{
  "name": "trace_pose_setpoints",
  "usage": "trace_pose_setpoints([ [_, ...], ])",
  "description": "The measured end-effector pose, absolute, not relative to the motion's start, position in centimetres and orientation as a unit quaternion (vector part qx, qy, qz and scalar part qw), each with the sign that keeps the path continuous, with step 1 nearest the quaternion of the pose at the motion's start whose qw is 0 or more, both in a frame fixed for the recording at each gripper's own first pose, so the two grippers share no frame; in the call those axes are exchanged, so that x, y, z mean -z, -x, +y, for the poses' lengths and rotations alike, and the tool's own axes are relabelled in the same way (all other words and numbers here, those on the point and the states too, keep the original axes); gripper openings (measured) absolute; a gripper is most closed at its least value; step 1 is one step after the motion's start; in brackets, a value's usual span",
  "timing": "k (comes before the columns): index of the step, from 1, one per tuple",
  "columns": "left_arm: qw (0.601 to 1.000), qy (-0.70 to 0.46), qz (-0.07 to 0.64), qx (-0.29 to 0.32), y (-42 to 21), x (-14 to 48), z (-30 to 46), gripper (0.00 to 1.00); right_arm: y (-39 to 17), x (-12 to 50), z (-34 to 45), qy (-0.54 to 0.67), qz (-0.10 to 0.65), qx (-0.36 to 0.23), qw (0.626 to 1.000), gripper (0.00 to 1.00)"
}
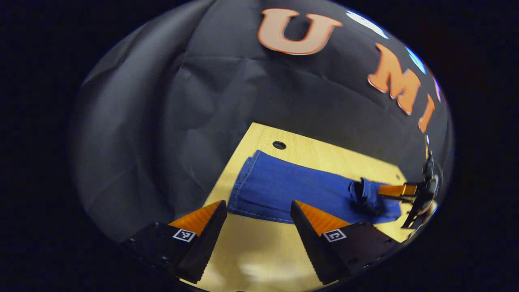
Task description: Grasp the waist and the cuffs of the jeans and fold them to make the two legs overlap; first hold the waist and fold one-third of the jeans toward the cuffs, then hold the cuffs and fold the remaining one-third in the same direction to finish folding.
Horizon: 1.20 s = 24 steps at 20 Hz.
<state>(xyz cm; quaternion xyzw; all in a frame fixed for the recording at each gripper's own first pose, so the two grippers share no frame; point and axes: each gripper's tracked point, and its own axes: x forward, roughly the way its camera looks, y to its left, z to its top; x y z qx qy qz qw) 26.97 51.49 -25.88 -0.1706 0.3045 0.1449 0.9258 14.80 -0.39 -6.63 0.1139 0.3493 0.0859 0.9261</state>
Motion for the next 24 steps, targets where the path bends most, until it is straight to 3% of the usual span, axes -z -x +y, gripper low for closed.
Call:
trace_pose_setpoints([
  [6,0.838,0.410,0.278,-0.230,-26.0,27.1,50.8,0.98,-14.9,2.7,-4.9,-0.165,0.333,-0.093,0.924,0.99],
  [15,0.786,0.467,0.295,-0.278,-29.7,31.2,50.7,0.98,-15.4,2.6,-13.9,-0.221,0.337,-0.057,0.913,0.99],
  [24,0.808,0.451,0.283,-0.252,-34.2,31.3,51.8,0.94,-13.8,4.8,-17.3,-0.265,0.362,-0.026,0.893,0.99],
])
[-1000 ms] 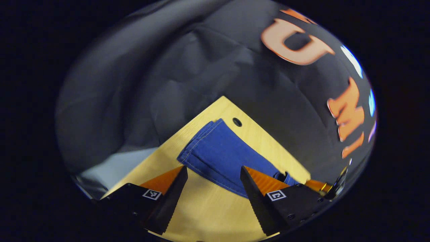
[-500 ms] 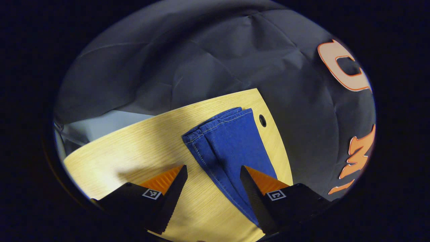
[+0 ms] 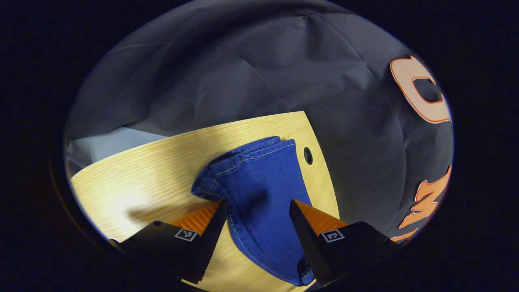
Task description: Grasp the waist and the cuffs of the jeans and fold them to make the two legs overlap; first hold the waist and fold one-third of the jeans toward the cuffs, then hold the cuffs and fold the remaining one-third in the same direction to finish folding.
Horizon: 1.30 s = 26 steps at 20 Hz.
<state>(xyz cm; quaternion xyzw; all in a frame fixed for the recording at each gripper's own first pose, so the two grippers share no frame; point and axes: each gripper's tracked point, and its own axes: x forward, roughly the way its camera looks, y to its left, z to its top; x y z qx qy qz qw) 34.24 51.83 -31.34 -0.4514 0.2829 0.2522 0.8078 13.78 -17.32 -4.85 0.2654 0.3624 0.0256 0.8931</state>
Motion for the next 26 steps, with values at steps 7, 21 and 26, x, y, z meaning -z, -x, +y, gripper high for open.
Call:
trace_pose_setpoints([
  [7,0.837,0.358,0.302,-0.283,-37.3,31.7,51.9,0.04,-12.8,3.8,-19.7,-0.268,0.356,-0.001,0.895,0.98],
  [21,0.968,0.097,0.204,-0.109,-39.6,11.1,34.9,0.03,-11.9,-0.9,-24.8,-0.302,0.303,-0.021,0.904,0.98],
  [26,0.977,0.071,0.192,-0.053,-40.0,8.1,24.3,0.03,-10.2,-3.5,-31.1,-0.244,0.259,0.012,0.934,0.98],
])
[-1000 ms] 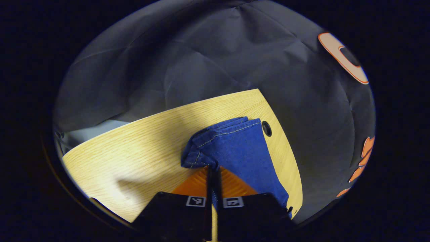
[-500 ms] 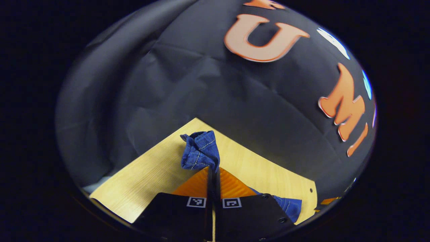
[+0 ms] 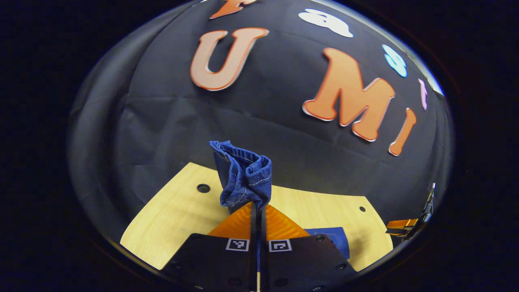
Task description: Grasp the waist and the cuffs of the jeans and fold them to make the two legs overlap; first hold the waist and fold one-third of the jeans toward the cuffs, then hold the cuffs and fold the remaining one-third in the same direction to finish folding.
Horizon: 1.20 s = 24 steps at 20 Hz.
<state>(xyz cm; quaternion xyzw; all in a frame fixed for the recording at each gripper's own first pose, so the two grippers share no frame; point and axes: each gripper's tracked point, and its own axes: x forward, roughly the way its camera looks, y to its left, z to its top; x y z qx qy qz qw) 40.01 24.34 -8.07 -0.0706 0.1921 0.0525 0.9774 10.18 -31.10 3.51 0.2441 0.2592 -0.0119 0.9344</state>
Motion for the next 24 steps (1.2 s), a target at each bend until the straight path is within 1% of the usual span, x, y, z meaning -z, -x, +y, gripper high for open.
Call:
trace_pose_setpoints([
  [2,0.978,0.056,0.198,-0.027,-40.2,8.0,20.2,0.03,-9.3,-4.8,-33.5,-0.237,0.244,0.019,0.940,0.98],
  [5,0.975,0.045,0.217,0.006,-41.3,10.2,14.1,0.03,-7.5,-6.3,-36.7,-0.238,0.227,0.026,0.944,0.98],
  [6,0.973,0.045,0.225,0.019,-41.6,11.1,11.8,0.05,-6.8,-6.7,-37.6,-0.244,0.222,0.028,0.944,0.98],
  [8,0.967,0.053,0.246,0.045,-42.4,13.8,6.9,0.03,-5.6,-7.1,-39.3,-0.252,0.213,0.034,0.944,0.98],
  [11,0.948,0.042,0.305,0.077,-42.1,21.0,-0.3,0.04,-3.5,-5.8,-41.4,-0.237,0.225,0.050,0.944,0.98],
  [14,0.930,-0.057,0.355,0.077,-41.0,27.8,-4.2,0.03,-1.8,-5.1,-42.1,-0.245,0.235,0.054,0.939,0.98],
  [17,0.913,-0.166,0.367,0.058,-40.5,31.6,-5.1,0.04,-0.5,-3.8,-42.6,-0.228,0.249,0.061,0.939,0.98],
  [19,0.906,-0.196,0.372,0.047,-40.3,33.1,-5.4,0.04,0.1,-3.7,-42.7,-0.218,0.252,0.060,0.941,0.98],
  [20,0.903,-0.174,0.386,0.067,-39.7,34.2,-6.9,0.03,0.3,-3.8,-42.8,-0.217,0.252,0.059,0.941,0.98],
  [22,0.897,-0.138,0.408,0.098,-37.9,35.4,-9.8,0.52,0.7,-3.9,-43.2,-0.211,0.250,0.062,0.943,0.98],
  [24,0.894,-0.150,0.407,0.115,-36.5,34.5,-10.2,1.00,0.8,-4.0,-43.2,-0.203,0.251,0.063,0.944,0.98],
])
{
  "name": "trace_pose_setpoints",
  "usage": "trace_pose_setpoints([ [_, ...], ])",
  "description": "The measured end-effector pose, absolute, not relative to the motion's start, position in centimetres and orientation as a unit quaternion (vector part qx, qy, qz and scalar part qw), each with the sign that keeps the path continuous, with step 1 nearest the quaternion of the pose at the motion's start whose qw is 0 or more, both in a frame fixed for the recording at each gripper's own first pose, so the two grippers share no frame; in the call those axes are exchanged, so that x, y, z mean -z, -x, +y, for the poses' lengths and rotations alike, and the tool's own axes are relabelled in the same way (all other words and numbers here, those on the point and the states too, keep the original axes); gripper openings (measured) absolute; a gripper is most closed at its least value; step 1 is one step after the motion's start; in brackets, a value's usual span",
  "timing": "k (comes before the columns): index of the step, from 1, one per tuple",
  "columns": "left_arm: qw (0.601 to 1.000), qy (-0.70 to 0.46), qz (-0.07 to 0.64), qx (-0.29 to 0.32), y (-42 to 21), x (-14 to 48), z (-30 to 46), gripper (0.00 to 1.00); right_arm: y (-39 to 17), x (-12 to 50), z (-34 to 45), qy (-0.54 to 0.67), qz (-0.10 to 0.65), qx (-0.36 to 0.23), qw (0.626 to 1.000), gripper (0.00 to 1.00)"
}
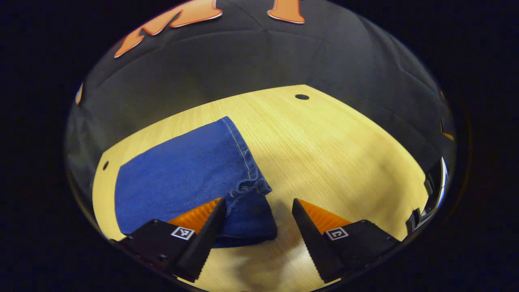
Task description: Grasp the waist and the cuffs of the jeans and fold them to make the two legs overlap; first hold the waist and fold one-third of the jeans toward the cuffs, then hold the cuffs and fold the remaining one-third in the same direction to finish folding.
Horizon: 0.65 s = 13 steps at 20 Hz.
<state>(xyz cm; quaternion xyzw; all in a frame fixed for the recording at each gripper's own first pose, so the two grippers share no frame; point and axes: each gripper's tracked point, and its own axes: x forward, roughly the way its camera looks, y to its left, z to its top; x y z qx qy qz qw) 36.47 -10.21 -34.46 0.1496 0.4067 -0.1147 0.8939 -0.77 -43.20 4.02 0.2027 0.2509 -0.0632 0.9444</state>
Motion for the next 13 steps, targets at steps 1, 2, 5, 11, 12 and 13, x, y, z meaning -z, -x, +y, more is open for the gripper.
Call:
trace_pose_setpoints([
  [1,0.895,-0.124,0.405,0.140,-35.6,33.5,-11.4,1.00,0.8,-4.3,-43.0,-0.199,0.249,0.060,0.946,0.98],
  [2,0.896,-0.088,0.401,0.169,-34.5,32.3,-12.9,1.00,0.7,-4.6,-42.6,-0.194,0.246,0.053,0.948,0.98],
  [5,0.910,-0.027,0.357,0.208,-32.6,26.1,-13.6,1.00,0.6,-5.2,-41.2,-0.168,0.243,0.039,0.955,0.98],
  [11,0.980,-0.008,0.177,0.094,-32.7,8.6,-2.7,0.98,-0.5,-9.2,-37.1,-0.083,0.195,0.006,0.977,0.98],
  [12,0.985,-0.010,0.156,0.069,-32.3,6.5,-0.1,0.98,-0.5,-10.1,-36.1,-0.077,0.180,0.000,0.981,0.98],
  [13,0.989,-0.013,0.138,0.042,-31.8,5.5,2.5,0.98,-0.6,-11.0,-35.2,-0.066,0.162,-0.004,0.985,0.98],
])
